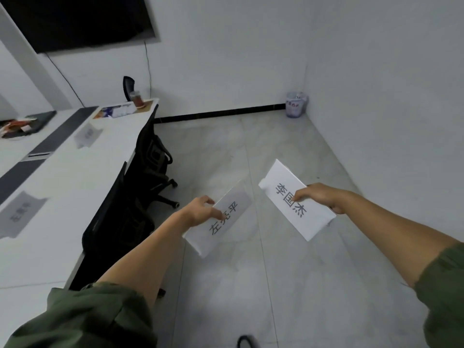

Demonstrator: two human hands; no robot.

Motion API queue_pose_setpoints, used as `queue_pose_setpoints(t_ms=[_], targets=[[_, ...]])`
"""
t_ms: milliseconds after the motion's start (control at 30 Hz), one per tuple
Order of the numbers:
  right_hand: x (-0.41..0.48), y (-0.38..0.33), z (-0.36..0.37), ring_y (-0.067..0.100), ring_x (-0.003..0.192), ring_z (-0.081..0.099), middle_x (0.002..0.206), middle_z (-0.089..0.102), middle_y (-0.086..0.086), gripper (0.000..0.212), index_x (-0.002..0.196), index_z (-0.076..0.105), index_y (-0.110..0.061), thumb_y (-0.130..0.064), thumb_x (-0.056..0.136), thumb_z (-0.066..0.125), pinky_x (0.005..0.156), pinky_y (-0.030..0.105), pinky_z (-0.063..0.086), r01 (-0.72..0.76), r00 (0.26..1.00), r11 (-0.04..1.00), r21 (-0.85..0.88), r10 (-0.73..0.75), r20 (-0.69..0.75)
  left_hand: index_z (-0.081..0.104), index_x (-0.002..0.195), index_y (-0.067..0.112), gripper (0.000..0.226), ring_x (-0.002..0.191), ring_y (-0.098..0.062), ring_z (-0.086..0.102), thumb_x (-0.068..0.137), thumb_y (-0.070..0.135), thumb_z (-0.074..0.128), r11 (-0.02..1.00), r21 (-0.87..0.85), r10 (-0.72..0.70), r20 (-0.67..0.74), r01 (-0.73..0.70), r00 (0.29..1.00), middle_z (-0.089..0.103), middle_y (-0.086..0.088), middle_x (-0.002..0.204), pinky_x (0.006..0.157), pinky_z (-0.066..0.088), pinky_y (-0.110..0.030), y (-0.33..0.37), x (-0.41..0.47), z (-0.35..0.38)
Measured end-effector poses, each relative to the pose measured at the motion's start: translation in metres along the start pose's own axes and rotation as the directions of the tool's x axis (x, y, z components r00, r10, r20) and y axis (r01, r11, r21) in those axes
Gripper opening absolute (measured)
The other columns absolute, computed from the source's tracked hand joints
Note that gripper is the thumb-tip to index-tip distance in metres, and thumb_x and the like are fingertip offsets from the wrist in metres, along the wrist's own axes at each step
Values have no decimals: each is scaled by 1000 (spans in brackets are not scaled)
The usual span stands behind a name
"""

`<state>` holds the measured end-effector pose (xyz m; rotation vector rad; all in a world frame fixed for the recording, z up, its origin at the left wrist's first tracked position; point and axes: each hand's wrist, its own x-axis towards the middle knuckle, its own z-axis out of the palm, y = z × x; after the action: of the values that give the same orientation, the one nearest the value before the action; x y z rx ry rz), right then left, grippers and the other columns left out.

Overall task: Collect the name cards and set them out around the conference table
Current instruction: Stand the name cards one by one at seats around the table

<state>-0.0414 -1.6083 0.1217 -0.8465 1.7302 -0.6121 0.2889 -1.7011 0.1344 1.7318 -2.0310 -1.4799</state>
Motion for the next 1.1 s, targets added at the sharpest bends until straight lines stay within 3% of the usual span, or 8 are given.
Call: queue_pose_setpoints(t_ms=[233,633,833,1100], targets=[[162,-76,-52,31,77,74,90,76,15,31,106,69,-6,-23,80,69,63,32,57,-13,1000,1000,-3,13,-3,56,117,10,54,95,-30,66,69,19,80,1000,-12,-10,0,10,1000,66,-15,110,87,55,-42,51,174,-52],[389,-244,-174,33,82,74,90,77,12,32,106,68,-9,-26,78,70,74,41,59,16,999,999,-31,-17,-32,53,116,12,51,91,-29,68,72,19,78,1000,-8,-1,25,1,1000,69,-15,105,84,55,-40,183,431,-164],[545,-311,-228,33,81,74,89,77,13,35,106,68,-8,-25,75,72,76,43,59,46,998,996,-80,-44,34,53,118,11,49,88,-28,67,75,17,77,999,-17,-46,-16,46,999,67,-14,106,80,54,-36,235,571,-200],[720,-444,-274,31,82,74,91,77,12,41,109,67,-8,-27,73,73,74,39,59,99,983,979,-176,-68,171,56,115,11,49,100,-31,64,73,20,78,989,-81,-135,-128,126,983,65,-14,111,93,52,-45,280,705,-279]])
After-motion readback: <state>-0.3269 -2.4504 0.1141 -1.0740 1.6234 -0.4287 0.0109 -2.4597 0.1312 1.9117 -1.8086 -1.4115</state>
